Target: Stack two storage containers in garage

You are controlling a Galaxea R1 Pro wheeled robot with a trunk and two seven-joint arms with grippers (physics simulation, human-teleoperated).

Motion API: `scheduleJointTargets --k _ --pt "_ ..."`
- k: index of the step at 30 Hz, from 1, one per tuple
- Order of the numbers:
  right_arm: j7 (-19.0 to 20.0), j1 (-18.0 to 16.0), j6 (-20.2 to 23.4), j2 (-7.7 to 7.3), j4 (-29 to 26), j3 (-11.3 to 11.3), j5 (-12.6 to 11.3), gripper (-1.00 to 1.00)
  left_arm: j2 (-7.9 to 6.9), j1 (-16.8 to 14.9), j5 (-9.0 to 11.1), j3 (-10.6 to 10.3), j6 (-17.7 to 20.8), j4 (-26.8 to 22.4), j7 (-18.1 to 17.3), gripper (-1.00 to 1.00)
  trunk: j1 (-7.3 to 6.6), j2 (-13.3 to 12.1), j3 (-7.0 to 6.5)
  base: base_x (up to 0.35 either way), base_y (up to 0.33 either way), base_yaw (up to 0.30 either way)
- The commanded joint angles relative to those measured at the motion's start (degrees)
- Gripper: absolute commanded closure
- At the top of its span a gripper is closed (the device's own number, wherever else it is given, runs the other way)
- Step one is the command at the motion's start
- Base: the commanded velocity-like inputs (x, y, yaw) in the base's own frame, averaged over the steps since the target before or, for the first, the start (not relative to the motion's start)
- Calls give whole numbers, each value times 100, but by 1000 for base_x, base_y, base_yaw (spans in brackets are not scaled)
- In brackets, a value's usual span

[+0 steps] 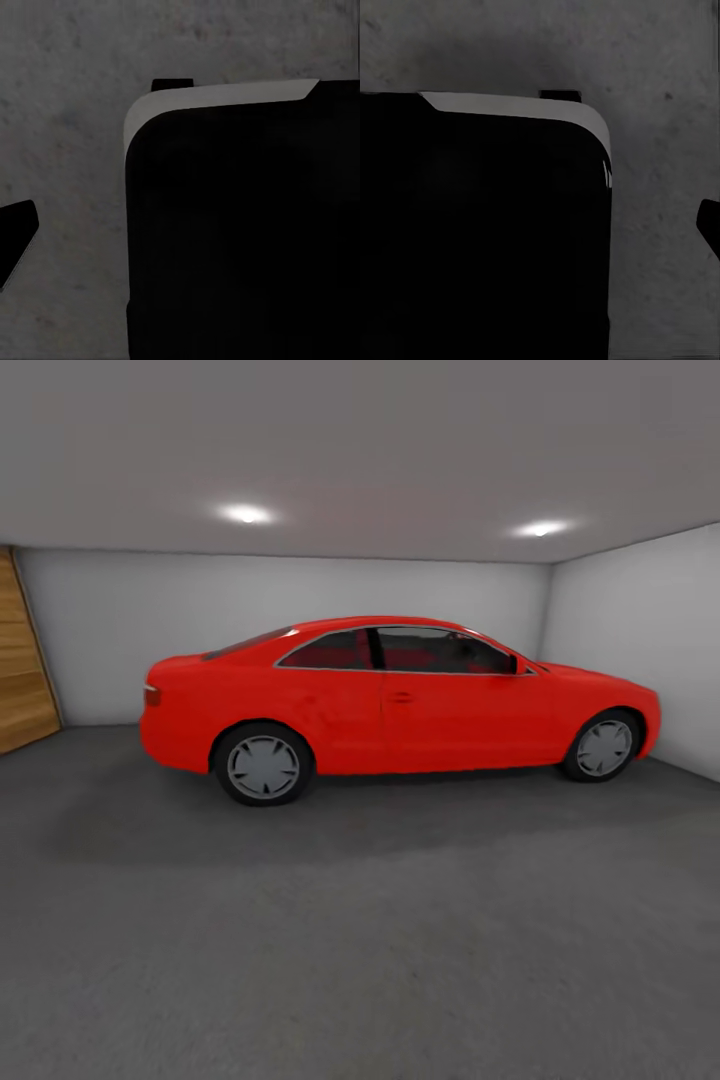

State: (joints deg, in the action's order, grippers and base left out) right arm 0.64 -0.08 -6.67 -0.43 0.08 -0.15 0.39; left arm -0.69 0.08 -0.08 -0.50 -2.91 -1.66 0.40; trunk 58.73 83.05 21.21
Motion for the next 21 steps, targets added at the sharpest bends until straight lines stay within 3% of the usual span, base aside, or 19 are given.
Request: scheduleJointTargets --k 1,21 --pt "7 -1 -19 -1 1 -3 2 -100 1 1 -1 -5 -15 -2 3 -100 0 3 4 0 0 -300" --pt "7 -1 -19 -1 1 -11 -6 -100 1 1 -5 -4 -14 -4 4 -100 0 3 4 0 0 -300"
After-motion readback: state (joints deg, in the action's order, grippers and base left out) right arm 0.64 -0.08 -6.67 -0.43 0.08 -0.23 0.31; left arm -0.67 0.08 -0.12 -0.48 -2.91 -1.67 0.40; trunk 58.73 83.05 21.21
